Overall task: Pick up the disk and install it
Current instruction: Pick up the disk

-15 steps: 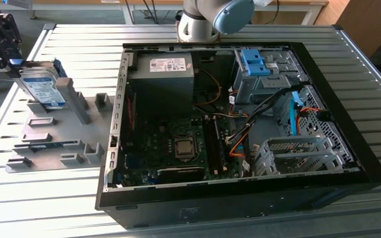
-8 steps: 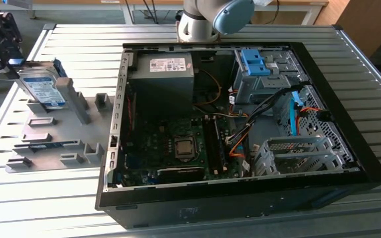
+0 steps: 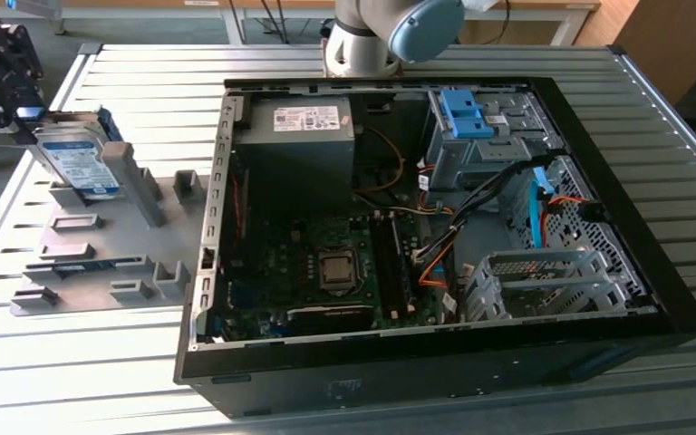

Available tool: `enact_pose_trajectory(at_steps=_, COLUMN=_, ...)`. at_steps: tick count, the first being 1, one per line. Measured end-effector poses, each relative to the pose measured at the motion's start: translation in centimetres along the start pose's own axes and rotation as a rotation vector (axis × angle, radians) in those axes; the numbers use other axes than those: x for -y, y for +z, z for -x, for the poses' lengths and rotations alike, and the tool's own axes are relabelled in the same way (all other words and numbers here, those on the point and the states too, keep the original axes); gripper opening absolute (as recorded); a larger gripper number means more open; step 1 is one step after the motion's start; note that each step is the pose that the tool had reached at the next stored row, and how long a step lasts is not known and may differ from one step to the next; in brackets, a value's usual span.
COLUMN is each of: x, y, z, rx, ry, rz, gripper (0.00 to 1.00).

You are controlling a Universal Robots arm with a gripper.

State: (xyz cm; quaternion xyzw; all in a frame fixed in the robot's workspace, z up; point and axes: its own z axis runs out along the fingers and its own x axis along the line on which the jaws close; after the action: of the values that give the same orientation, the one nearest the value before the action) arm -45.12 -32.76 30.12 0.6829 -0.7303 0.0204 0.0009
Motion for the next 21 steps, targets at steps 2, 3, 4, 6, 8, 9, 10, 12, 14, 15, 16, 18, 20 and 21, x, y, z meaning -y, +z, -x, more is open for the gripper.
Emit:
enact_pose_trajectory(at_steps=2, x=0.00, y=0.04, z=0.00, rx=0.0000, ry=0.000, rz=-0.0001, gripper=0.50)
enact_pose_trajectory(at_steps=3, x=0.00, y=0.04, z=0.00, rx=0.0000, ry=0.000, rz=0.0000, gripper=0.43)
enact_pose_trajectory(at_steps=4, x=0.00, y=0.05, z=0.00, rx=0.0000, ry=0.000, rz=0.0000, gripper=0.43)
enact_pose_trajectory(at_steps=6, x=0.00, y=0.07, z=0.00, rx=0.0000, ry=0.000, rz=0.0000, gripper=0.43)
enact_pose_trajectory(at_steps=8, x=0.00, y=0.07, z=0.00, rx=0.0001, ry=0.000, rz=-0.0001, gripper=0.42)
enact_pose_trajectory(at_steps=9, x=0.00, y=0.07, z=0.00, rx=0.0000, ry=0.000, rz=-0.0001, gripper=0.37)
enact_pose_trajectory(at_steps=10, x=0.00, y=0.07, z=0.00, rx=0.0000, ry=0.000, rz=-0.0001, gripper=0.37)
enact_pose_trajectory(at_steps=12, x=0.00, y=0.07, z=0.00, rx=0.0000, ry=0.000, rz=-0.0001, gripper=0.37)
enact_pose_trajectory(at_steps=14, x=0.00, y=0.08, z=0.00, rx=0.0000, ry=0.000, rz=-0.0001, gripper=0.37)
enact_pose_trajectory(at_steps=15, x=0.00, y=0.07, z=0.00, rx=0.0000, ry=0.000, rz=0.0000, gripper=0.37)
enact_pose_trajectory(at_steps=16, x=0.00, y=0.08, z=0.00, rx=0.0000, ry=0.000, rz=-0.0001, gripper=0.37)
enact_pose_trajectory(at_steps=18, x=0.00, y=0.08, z=0.00, rx=0.0000, ry=0.000, rz=-0.0001, gripper=0.37)
enact_pose_trajectory(at_steps=20, x=-0.01, y=0.09, z=0.00, rx=0.0004, ry=-0.015, rz=-0.0007, gripper=0.37)
enact_pose_trajectory(at_steps=21, x=-0.01, y=0.08, z=0.00, rx=0.0009, ry=-0.031, rz=-0.0011, gripper=0.37)
